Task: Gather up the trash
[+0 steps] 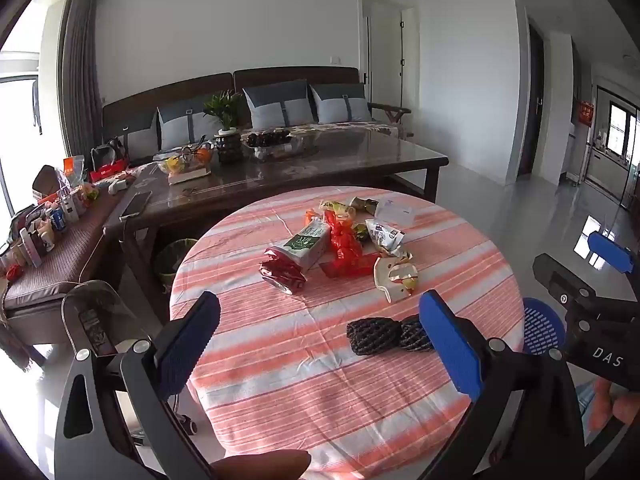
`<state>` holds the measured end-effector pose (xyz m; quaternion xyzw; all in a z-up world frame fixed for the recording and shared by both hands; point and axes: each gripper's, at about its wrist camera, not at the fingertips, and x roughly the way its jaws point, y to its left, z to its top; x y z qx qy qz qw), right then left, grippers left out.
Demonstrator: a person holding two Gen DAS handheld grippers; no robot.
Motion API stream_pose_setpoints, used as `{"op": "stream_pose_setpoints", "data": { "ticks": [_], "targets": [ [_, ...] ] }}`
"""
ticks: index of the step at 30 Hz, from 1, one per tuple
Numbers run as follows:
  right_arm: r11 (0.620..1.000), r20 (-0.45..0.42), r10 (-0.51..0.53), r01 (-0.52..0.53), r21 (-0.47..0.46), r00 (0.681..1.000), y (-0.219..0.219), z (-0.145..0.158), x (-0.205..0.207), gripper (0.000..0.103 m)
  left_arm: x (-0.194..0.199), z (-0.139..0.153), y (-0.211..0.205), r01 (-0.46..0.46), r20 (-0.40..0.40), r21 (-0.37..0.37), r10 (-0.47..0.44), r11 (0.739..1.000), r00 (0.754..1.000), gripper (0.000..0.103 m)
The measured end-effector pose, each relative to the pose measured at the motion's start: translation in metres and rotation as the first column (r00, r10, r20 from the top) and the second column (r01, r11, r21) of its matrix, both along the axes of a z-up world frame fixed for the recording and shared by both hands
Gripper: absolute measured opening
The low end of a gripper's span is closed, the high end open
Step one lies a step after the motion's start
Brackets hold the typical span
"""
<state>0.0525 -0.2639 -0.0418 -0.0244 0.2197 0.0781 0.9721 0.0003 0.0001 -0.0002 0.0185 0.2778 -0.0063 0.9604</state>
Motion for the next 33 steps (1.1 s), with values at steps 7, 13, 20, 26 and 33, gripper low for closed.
{"op": "stream_pose_setpoints", "data": {
  "ticks": [7, 13, 20, 26, 33],
  "targets": [
    [1.0, -0.005, -0.001, 0.001, -0.006, 1.0, 0.0002, 0.0001, -0.0003, 0.098, 0.0, 0.0005, 0.0009, -0.002, 0.0, 0.0, 0.002, 1.0, 1.0, 0.099],
    [1.0, -0.006, -0.002, 0.002, -0.005, 1.0, 0.0, -0.0007, 0.0003, 0.098, 0.0013, 0.0002, 0.0026, -0.003, -0.003, 0.0, 0.003, 1.0, 1.0, 0.099],
    [1.0, -0.005, -0.002, 0.002, -0.009, 1.0, 0.0007, 0.0003, -0.0006, 0.099, 0.0, -0.0014, 0.0004, -0.001, -0.003, 0.002, 0.001, 1.0, 1.0, 0.099],
    [1.0, -0.006, -0.001, 0.001, -0.01, 1.0, 0.0007, 0.0004, -0.0009, 0.098, -0.0002, -0.0017, 0.0003, -0.001, -0.003, 0.004, 0.001, 1.0, 1.0, 0.099],
    [1.0, -0.006, -0.002, 0.001, -0.01, 1.0, -0.001, -0.0006, 0.0005, 0.098, 0.0004, -0.0015, 0.0, -0.001, -0.006, 0.004, 0.001, 1.0, 1.0, 0.099]
  ]
}}
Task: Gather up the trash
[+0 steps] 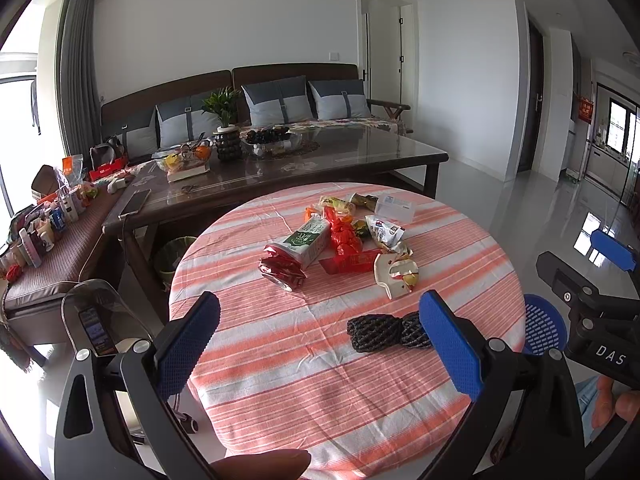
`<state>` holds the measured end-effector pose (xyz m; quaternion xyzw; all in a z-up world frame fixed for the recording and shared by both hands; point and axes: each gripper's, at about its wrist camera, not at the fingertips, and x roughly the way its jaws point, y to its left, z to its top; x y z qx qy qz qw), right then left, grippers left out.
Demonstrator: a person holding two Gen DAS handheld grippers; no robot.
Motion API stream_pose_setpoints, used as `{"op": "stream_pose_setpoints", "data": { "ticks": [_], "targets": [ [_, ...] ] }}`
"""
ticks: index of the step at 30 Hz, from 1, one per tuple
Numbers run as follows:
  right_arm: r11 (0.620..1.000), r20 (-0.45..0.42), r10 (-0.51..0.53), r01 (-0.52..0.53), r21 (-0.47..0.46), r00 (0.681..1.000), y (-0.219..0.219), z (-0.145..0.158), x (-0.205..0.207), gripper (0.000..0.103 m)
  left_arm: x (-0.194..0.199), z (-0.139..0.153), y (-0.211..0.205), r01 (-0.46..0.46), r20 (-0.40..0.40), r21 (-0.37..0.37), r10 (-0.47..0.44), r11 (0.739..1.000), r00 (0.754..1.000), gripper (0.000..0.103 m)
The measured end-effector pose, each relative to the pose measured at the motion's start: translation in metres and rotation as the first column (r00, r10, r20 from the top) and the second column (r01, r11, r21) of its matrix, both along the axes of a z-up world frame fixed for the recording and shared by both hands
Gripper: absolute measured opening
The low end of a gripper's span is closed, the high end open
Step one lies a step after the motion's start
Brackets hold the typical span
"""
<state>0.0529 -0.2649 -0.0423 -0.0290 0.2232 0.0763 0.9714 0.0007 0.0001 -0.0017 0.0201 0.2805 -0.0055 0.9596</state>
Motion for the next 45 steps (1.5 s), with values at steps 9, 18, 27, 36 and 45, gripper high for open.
{"op": "stream_pose_setpoints", "data": {
  "ticks": [9, 18, 27, 36, 45],
  "targets": [
    [1.0, -0.001, -0.001, 0.001, -0.001, 1.0, 0.0006, 0.0004, -0.0002, 0.098, 0.0002, 0.0, -0.0003, -0.001, -0.001, 0.0, 0.001, 1.0, 1.0, 0.099],
    [1.0, -0.002, 0.0, 0.0, -0.001, 1.0, 0.0008, 0.0006, -0.0004, 0.098, 0.0003, 0.0, -0.0004, -0.001, -0.002, 0.0, 0.001, 1.0, 1.0, 0.099],
    [1.0, -0.004, 0.001, -0.001, -0.002, 1.0, 0.0007, 0.0005, 0.0, 0.098, 0.0004, 0.0, -0.0004, -0.001, -0.003, 0.002, 0.001, 1.0, 1.0, 0.099],
    [1.0, -0.004, 0.0, 0.0, -0.003, 1.0, 0.0013, 0.0008, 0.0003, 0.098, 0.0005, 0.0, -0.0003, -0.001, -0.004, 0.002, 0.001, 1.0, 1.0, 0.099],
    [1.0, -0.007, 0.001, -0.001, -0.002, 1.0, 0.0004, -0.0029, 0.0009, 0.098, 0.0008, -0.0002, -0.0004, -0.001, -0.007, 0.003, 0.001, 1.0, 1.0, 0.099]
  ]
}}
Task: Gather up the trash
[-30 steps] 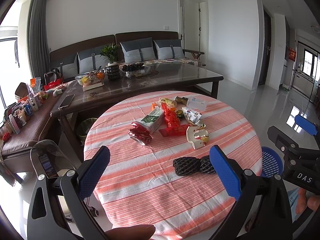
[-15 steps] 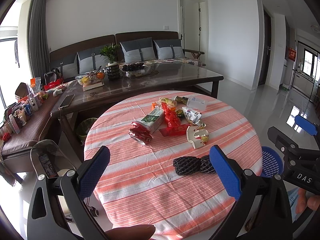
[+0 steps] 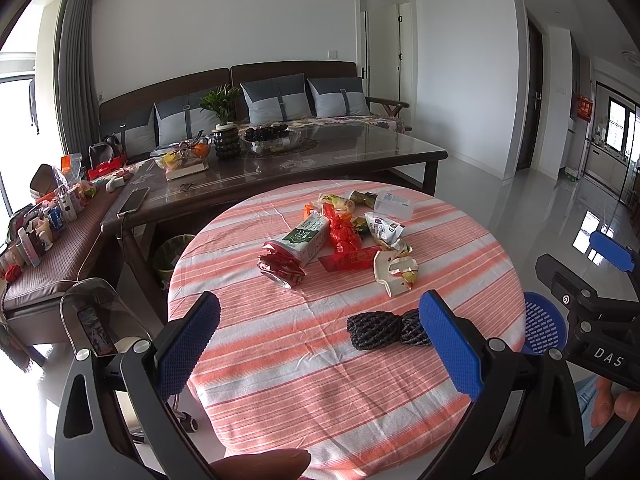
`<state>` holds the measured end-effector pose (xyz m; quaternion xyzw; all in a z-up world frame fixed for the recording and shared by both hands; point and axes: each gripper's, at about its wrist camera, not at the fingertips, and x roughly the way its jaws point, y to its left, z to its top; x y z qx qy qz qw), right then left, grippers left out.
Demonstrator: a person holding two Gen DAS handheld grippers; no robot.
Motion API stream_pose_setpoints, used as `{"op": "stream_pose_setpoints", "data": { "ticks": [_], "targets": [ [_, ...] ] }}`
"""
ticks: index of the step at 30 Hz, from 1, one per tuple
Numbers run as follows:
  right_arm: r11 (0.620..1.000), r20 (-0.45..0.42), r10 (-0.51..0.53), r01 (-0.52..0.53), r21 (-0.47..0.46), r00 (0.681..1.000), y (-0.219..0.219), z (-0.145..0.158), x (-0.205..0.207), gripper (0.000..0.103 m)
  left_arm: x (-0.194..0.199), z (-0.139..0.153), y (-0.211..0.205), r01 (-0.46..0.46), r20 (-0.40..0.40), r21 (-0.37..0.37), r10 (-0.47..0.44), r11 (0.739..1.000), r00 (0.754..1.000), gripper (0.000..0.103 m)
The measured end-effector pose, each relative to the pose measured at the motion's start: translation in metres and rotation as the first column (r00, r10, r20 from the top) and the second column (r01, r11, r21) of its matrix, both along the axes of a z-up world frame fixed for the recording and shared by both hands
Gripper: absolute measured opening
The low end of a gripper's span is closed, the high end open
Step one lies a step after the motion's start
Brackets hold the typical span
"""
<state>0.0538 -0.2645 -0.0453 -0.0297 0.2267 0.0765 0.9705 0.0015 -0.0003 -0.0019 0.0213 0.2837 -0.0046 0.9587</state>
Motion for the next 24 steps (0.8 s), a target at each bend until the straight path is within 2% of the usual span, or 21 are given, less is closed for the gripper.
{"op": "stream_pose_setpoints", "data": {
  "ticks": [13, 16, 24],
  "targets": [
    [1.0, -0.003, 0.002, -0.002, -0.003, 1.0, -0.002, -0.007, 0.0, 0.098, -0.001, -0.002, 0.003, -0.003, -0.006, 0.003, 0.003, 1.0, 1.0, 0.099],
    [1.0, -0.007, 0.003, -0.003, -0.006, 1.0, 0.001, -0.013, -0.001, 0.098, 0.0, -0.018, 0.003, -0.005, -0.01, 0.003, 0.005, 1.0, 1.0, 0.099],
    [1.0, -0.013, 0.007, -0.007, -0.01, 1.0, 0.005, -0.01, 0.0, 0.098, -0.001, -0.021, 0.006, -0.006, -0.013, 0.002, 0.006, 1.0, 1.0, 0.099]
  ]
}}
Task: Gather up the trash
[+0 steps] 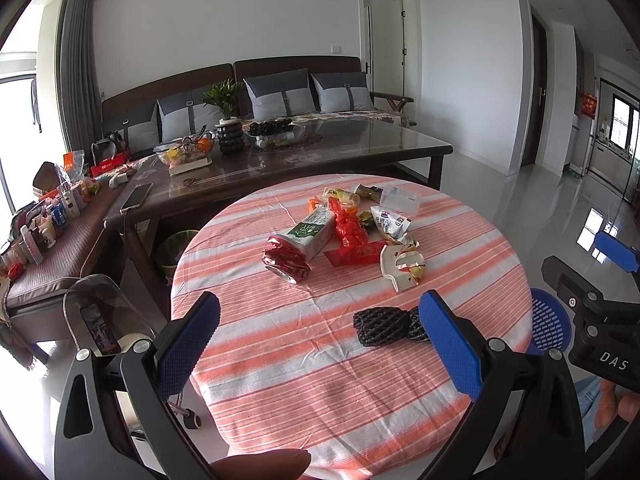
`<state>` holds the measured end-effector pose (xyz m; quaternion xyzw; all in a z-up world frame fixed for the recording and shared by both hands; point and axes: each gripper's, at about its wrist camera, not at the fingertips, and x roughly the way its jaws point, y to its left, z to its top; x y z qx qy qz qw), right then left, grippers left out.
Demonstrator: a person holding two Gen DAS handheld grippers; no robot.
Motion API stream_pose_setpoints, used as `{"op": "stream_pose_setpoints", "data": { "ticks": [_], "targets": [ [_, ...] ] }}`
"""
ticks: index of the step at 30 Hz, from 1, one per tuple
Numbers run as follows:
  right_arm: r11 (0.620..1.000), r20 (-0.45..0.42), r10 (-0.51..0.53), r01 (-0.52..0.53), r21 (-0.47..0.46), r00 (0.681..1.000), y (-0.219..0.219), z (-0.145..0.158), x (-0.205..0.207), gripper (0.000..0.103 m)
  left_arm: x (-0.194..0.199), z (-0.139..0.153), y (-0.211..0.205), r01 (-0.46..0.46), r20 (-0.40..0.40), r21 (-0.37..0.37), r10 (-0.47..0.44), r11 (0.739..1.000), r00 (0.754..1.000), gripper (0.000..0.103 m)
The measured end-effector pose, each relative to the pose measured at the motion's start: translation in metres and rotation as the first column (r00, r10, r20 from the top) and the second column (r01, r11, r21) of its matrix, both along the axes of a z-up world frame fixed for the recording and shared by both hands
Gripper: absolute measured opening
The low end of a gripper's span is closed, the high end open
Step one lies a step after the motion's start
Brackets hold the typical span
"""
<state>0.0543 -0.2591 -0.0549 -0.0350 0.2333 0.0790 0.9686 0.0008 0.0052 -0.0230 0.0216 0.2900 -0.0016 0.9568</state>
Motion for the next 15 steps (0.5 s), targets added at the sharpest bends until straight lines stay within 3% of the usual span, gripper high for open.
{"op": "stream_pose_setpoints", "data": {
  "ticks": [15],
  "targets": [
    [1.0, -0.021, 0.026, -0.026, -0.001, 0.999, 0.004, -0.007, 0.002, 0.098, 0.01, -0.003, 0.026, -0.052, -0.026, -0.006, 0.052, 0.999, 0.998, 0.099]
  ]
}}
